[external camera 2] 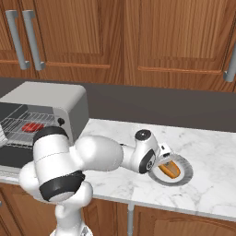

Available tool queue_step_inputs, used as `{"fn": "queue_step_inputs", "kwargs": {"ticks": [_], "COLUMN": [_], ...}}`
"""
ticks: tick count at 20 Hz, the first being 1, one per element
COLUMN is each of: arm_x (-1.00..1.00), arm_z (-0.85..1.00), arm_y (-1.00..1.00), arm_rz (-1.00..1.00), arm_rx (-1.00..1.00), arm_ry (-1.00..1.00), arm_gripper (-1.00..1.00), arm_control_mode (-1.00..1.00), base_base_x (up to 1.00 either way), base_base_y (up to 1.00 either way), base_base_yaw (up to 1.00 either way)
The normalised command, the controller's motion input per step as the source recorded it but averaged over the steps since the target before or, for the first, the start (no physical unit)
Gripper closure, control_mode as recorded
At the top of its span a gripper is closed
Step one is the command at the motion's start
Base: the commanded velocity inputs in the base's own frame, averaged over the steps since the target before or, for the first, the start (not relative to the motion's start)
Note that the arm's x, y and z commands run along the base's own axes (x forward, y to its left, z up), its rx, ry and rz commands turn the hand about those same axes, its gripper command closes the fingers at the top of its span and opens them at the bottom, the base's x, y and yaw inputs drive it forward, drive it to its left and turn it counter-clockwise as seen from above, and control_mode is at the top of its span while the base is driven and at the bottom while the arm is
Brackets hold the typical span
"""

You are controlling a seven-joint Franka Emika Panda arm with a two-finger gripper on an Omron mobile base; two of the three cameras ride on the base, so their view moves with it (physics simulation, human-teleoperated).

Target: Open the toaster oven door. Place the hotdog bun on the top rack in the toaster oven and place the steak on the bottom rack.

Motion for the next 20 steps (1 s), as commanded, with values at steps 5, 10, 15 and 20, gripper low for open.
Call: {"fn": "queue_step_inputs", "kwargs": {"ticks": [5, 10, 15, 20], "arm_x": [0.21, 0.19, 0.18, 0.18], "arm_z": [-0.06, -0.06, -0.10, -0.02], "arm_y": [-0.14, -0.21, -0.24, -0.19], "arm_rz": [0.05, 0.05, 0.04, 0.04], "arm_rx": [0.00, 0.00, 0.06, 0.03], "arm_ry": [0.00, 0.00, 0.04, 0.00], "arm_gripper": [-1.00, -1.00, -1.00, -1.00], "arm_control_mode": [-1.00, -1.00, -1.00, -1.00], "base_base_x": [0.00, 0.00, 0.00, 0.00], "base_base_y": [0.00, 0.00, 0.00, 0.00], "base_base_yaw": [0.00, 0.00, 0.00, 0.00]}}
